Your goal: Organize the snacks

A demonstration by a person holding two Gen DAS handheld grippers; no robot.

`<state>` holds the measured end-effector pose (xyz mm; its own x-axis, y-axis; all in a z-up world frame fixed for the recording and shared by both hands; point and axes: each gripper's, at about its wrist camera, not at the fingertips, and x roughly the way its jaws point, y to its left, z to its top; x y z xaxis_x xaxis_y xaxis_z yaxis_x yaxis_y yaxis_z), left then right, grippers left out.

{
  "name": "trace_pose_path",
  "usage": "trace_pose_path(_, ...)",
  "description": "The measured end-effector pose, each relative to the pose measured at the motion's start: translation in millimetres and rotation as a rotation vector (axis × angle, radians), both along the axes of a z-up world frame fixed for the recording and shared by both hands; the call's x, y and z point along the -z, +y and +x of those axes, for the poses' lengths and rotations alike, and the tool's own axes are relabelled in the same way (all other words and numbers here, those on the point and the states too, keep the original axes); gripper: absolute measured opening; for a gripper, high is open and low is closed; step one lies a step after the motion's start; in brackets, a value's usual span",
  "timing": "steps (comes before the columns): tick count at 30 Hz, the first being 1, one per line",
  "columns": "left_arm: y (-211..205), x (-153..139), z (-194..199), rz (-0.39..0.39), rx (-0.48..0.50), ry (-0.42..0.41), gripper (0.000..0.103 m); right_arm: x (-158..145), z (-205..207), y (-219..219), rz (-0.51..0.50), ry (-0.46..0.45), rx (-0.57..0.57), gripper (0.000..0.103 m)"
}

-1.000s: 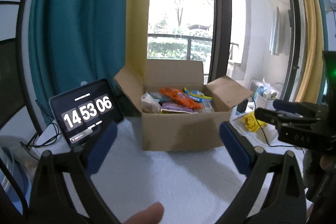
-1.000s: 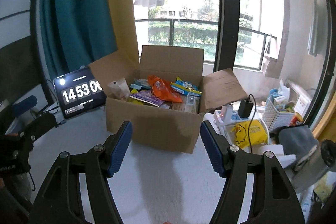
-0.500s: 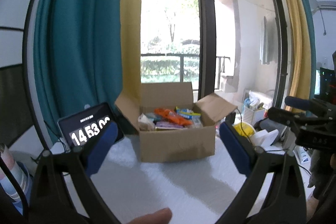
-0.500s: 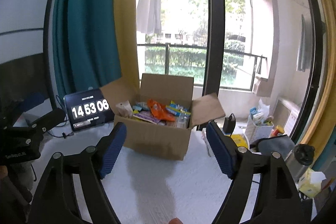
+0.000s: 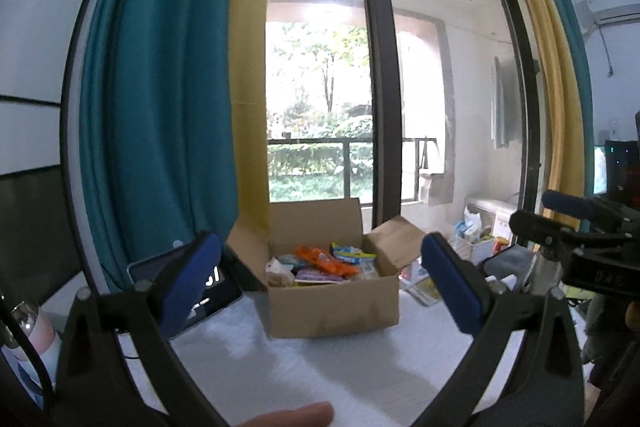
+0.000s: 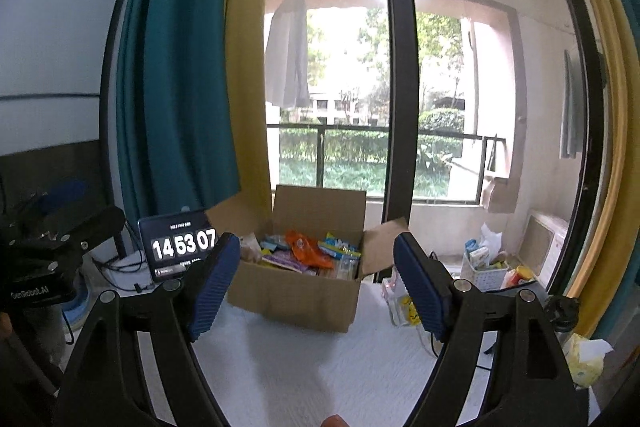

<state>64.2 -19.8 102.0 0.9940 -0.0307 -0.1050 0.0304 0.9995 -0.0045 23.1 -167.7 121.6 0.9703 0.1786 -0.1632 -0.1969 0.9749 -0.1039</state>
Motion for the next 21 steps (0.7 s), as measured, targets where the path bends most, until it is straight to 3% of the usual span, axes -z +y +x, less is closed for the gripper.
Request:
trace_pose_path(11, -7, -8, -8, 0.012, 0.037, -0.035, 0.102, -7, -14, -4, 0.003, -0.037, 0.033, 0.082)
trace_pose_path(21, -2, -7, -4, -0.005, 0.051, -0.018, 0.102, -6, -12, -4, 0.002, -0.026, 0.033, 0.082)
